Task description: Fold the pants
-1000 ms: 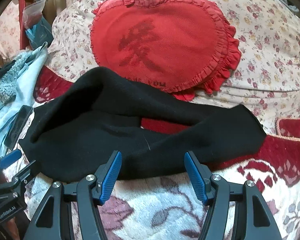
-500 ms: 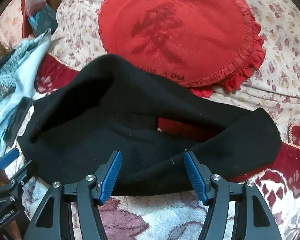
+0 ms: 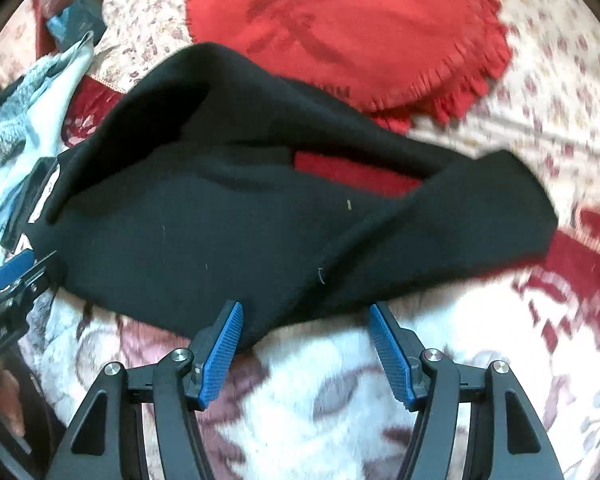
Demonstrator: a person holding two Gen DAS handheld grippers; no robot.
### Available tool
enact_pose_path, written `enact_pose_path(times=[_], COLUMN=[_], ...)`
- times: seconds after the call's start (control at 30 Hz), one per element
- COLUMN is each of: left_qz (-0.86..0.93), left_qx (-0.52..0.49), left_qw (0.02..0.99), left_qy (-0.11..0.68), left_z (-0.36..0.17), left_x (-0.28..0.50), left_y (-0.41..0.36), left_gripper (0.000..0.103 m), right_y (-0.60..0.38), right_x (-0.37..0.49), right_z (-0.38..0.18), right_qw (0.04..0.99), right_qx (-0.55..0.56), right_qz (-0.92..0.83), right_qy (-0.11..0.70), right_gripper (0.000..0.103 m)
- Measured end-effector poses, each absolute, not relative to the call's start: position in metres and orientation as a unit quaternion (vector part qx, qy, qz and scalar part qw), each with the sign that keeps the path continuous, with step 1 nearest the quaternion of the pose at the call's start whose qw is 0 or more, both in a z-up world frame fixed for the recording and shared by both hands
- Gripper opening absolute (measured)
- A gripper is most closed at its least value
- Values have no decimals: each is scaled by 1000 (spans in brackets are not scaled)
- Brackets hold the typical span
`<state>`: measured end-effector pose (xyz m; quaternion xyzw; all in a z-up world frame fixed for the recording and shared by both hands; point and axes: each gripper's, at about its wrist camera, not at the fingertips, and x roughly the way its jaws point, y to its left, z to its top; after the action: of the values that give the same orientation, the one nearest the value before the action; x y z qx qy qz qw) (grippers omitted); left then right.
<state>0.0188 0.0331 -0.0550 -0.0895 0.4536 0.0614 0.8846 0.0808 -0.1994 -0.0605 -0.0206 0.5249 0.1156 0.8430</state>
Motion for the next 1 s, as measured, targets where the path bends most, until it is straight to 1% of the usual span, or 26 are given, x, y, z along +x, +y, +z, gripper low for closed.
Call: enact_pose_path(times=[0.13,0.3,0.4,0.5,0.67,0.83,1.0], left_qz=[57,51,64,73,80,85,87], left_qx=[-99,-150,-179,-181,-188,-214,-210], left_qw=[882,873,866,864,863,856,856], left_qy=[458,461,462,464,462,463,464], left_z=[-52,-47,-51,-55,-59,-61,-63], left_x=[14,0,-3,-2,2,14,24], left_y=[37,60,73,75,76,82,79], left_gripper=[79,79,79,79,79,79,79], right_y=[-202,-214,-231,-253,-302,-307,-298], right_x=[80,77,83,91,94,133,174], right_z=[-58,-47,-47,-54,-37,-21,-33], right_qw=[842,854,859,852,863,865,842], right_qx=[-13,3,-4,-11,94,109,140], right_qz=[118,112,70,20,11,12,10], right_qy=[526,508,507,523,497,490,521], right_gripper=[63,63,63,63,62,62,62])
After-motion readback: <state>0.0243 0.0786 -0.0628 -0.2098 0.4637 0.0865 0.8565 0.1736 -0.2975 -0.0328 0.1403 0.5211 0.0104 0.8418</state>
